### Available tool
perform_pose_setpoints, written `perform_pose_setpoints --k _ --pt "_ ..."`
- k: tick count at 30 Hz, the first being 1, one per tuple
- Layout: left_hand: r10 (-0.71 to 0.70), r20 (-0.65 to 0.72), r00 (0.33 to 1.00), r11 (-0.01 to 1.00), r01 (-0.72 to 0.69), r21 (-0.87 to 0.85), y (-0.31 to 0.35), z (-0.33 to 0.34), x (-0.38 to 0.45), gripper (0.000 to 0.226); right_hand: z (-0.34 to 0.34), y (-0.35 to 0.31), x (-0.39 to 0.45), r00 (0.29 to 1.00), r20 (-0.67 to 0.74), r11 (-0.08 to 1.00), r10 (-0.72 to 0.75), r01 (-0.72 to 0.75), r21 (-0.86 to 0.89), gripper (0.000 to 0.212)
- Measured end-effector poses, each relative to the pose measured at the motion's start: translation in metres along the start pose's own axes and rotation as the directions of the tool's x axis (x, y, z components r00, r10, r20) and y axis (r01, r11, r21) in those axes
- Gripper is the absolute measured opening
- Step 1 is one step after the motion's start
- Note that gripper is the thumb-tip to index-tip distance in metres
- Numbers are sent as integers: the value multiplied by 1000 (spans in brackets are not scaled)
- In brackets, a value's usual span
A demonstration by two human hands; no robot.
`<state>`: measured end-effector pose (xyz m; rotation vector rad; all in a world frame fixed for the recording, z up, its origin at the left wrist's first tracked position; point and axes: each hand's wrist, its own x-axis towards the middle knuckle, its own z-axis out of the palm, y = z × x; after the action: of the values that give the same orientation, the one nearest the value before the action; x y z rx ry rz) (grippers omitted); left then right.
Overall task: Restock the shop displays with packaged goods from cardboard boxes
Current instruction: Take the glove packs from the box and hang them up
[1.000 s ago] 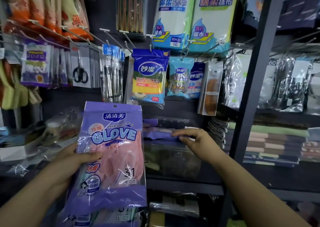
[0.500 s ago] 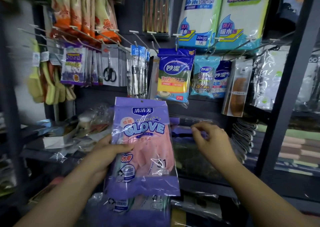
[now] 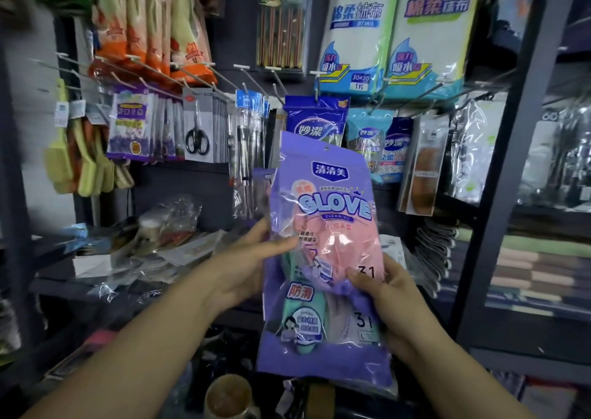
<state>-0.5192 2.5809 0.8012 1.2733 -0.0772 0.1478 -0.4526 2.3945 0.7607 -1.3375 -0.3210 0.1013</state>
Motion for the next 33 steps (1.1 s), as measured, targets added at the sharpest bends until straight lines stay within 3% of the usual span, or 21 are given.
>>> perform_pose_setpoints --k 4,9,12,17,21,23,27,31,33 --pt "-42 -2 999 999 42 -20 -7 16 3 91 -8 -9 3 996 -80 998 -33 36 45 26" --pt "-64 -88 994 996 70 64 -23 15 6 92 -9 -9 14 971 -85 974 223 -226 -21 24" --pt "-88 -100 991 992 96 79 -34 7 -2 87 -8 -4 16 964 -74 959 255 -262 -104 31" --pt "14 -192 981 974 30 223 -39 -5 2 57 2 -16 12 999 -43 937 30 -43 -347 66" --pt "98 -293 951 966 -20 258 -26 -15 12 50 8 -27 7 994 100 902 34 13 -432 53" --pt "118 -317 941 958 -23 288 -17 -21 18 48 14 -33 15 986 154 886 61 18 -463 58" --pt "103 -338 936 956 0 292 2 -31 30 28 32 -48 53 995 69 903 69 -33 -429 56" --pt "290 -415 862 834 -15 551 -6 -68 24 13 46 -53 87 995 -29 916 96 -100 -388 49" --pt "311 -437 844 830 -17 557 -14 -82 19 13 55 -45 104 992 -90 915 85 -114 -386 43"
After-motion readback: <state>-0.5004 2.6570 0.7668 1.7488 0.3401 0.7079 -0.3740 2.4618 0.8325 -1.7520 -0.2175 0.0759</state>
